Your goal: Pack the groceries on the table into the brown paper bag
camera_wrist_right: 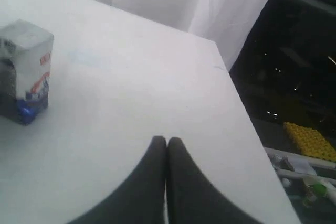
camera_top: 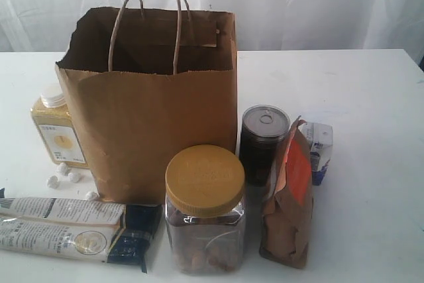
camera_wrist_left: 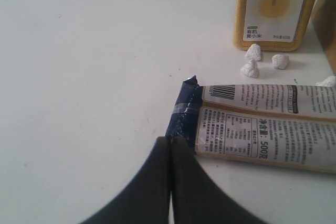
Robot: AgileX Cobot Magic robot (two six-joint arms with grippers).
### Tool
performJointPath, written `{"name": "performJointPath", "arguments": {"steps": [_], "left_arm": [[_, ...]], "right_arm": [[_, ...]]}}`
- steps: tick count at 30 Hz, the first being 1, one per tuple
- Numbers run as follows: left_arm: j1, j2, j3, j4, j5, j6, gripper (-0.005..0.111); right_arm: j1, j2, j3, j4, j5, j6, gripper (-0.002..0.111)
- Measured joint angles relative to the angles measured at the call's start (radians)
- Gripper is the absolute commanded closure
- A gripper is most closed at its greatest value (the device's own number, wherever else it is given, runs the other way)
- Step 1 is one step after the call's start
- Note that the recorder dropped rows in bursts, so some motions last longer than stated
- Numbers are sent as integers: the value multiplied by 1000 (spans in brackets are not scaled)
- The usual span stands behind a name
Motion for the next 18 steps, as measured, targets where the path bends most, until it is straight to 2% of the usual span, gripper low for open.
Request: {"name": "performJointPath", "arguments": {"steps": [6,18], "left_arm": [[0,0,0,0,0,0,107],[0,0,0,0,0,0,107]], "right_arm": [[0,0,0,232,-189,158,108],[0,0,0,274,-448,230,108]]}}
